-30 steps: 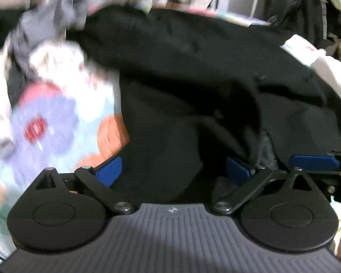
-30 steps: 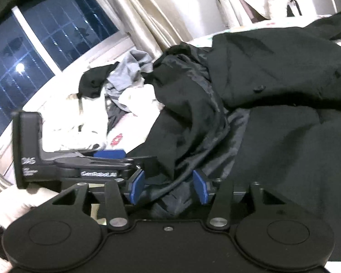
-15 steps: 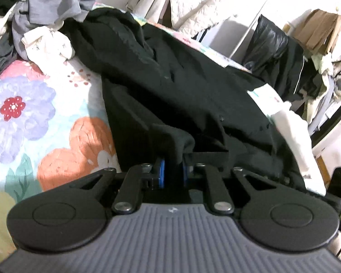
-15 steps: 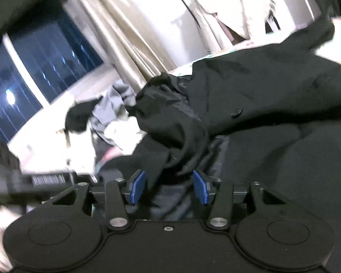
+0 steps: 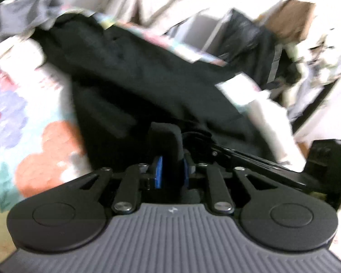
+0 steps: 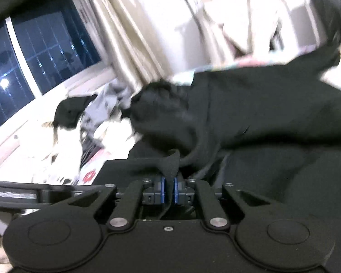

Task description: Fold clothes

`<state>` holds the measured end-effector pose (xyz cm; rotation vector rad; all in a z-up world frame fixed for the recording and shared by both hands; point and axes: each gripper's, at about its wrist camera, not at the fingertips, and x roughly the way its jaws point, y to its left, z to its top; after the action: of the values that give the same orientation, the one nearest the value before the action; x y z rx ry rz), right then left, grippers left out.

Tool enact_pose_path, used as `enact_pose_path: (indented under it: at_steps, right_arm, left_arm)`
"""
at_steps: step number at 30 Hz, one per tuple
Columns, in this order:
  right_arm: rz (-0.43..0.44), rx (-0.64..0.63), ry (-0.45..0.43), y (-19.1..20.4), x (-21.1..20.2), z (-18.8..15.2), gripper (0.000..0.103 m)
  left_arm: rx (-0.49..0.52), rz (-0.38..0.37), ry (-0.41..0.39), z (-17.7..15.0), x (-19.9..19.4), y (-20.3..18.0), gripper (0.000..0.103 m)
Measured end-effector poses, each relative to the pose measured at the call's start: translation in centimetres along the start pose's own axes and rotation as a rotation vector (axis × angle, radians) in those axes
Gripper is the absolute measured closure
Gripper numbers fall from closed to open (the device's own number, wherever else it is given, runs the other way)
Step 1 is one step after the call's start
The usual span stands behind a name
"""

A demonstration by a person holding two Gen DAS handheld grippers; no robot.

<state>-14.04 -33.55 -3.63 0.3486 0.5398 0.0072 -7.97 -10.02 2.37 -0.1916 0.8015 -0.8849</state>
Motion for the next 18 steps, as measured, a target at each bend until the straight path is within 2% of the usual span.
enact_pose_path:
  at_steps: [2,4,6,8,11,13,18]
  right_arm:
    - [-0.076,-0.076,-0.027,0.0,-1.4,1.2,0.094]
    - [-0.134,-0.100,-0.029,-0.6,-2.3,2.0,0.094]
    - [-0.204,-0.099,-0.007,-1.8,-2.7,2.4,0.095]
    - [-0.261,-0.073,0.026,-3.4,-2.7,2.5,0.095]
    - [-0.291,0.008,0.078,-5.7,-1.7,1.8,0.095]
    - [-0.303,0.031,0.099,-6.2,-1.2,1.2,0.095]
    - [-0.306,-0.009,0.094,-5.4,-0.6,1.2,0.094]
  left_arm:
    - [0.023,-0.074,-0.036,0.3,-0.9,-0.8,0.080]
    - [0.037,-0.118,-0.062,0.3,-1.4,-1.5,0.061]
    - [0.066,-0.130,-0.074,0.1,-1.5,-2.0,0.051]
    - [0.102,-0.112,-0.062,-0.3,-0.9,-2.4,0.045]
    - [0.137,-0.079,-0.023,-1.2,0.8,-2.6,0.038]
    - [0.123,-0.067,0.021,-1.6,2.2,-2.4,0.032]
    - [0.185,0.051,0.167,-2.9,6.0,-2.7,0.031]
